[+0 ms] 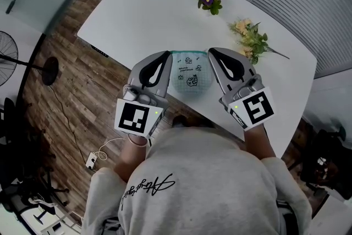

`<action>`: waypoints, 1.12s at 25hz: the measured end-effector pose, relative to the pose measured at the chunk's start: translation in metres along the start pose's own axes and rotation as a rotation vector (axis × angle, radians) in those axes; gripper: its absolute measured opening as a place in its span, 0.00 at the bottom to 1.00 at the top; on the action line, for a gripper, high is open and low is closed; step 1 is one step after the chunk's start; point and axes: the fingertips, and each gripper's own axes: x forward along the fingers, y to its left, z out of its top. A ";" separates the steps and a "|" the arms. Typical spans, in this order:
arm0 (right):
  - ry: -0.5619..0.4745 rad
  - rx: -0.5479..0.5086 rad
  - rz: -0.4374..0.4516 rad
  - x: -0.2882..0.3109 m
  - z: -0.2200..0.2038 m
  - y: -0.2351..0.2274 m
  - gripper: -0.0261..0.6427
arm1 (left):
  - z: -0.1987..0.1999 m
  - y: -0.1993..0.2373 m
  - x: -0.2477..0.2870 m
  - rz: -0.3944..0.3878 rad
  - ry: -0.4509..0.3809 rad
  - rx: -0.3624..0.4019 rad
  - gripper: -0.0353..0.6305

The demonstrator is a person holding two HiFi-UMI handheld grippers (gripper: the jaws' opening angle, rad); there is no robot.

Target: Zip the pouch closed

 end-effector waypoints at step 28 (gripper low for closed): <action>0.007 -0.044 -0.004 0.009 0.005 0.008 0.04 | 0.004 0.012 -0.001 -0.005 -0.006 0.002 0.06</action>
